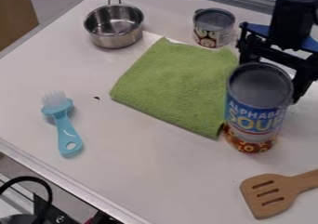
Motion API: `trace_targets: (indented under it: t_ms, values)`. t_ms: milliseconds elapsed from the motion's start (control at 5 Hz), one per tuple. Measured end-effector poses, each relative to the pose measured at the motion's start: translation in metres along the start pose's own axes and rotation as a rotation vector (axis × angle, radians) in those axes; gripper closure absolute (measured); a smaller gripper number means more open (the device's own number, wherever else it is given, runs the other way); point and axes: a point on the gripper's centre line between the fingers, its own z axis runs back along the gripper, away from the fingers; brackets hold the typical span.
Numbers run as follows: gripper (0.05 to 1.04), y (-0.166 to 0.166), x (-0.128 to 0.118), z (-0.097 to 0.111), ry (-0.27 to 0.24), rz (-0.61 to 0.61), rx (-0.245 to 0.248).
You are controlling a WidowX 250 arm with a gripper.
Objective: Moved the can towards the centre of the table
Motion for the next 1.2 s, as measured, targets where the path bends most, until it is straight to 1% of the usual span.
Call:
trace_targets:
  t_ms: [200,600,800,1000,1200]
  values:
    - [0.086,0.001,-0.014,0.0,-0.005,-0.035,0.003]
    - [0.086,0.003,-0.031,0.001,0.004,-0.071,0.009]
    - [0.086,0.006,-0.033,0.002,0.009,-0.102,0.018]
    - [0.086,0.006,-0.032,0.002,0.004,-0.13,0.026]
    - [0.086,0.004,-0.027,0.005,-0.007,-0.128,0.015]
